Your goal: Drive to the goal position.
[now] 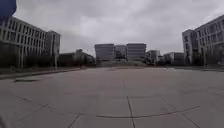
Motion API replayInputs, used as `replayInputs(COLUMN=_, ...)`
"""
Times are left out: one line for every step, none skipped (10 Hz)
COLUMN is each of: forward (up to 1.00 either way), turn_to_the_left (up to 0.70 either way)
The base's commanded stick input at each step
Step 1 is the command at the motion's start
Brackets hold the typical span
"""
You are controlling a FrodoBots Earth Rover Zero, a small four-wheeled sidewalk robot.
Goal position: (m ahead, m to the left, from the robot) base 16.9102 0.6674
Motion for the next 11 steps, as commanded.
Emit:
replayInputs(forward=0.70, turn_to_the_left=0.00)
replayInputs(forward=0.70, turn_to_the_left=0.00)
replayInputs(forward=0.70, turn_to_the_left=0.00)
replayInputs(forward=0.70, turn_to_the_left=0.00)
replayInputs(forward=0.70, turn_to_the_left=0.00)
replayInputs(forward=0.70, turn_to_the_left=0.00)
replayInputs(forward=0.70, turn_to_the_left=0.00)
replayInputs(forward=0.70, turn_to_the_left=0.00)
replayInputs(forward=0.70, turn_to_the_left=0.00)
replayInputs(forward=0.70, turn_to_the_left=0.00)
replayInputs(forward=0.70, turn_to_the_left=0.00)
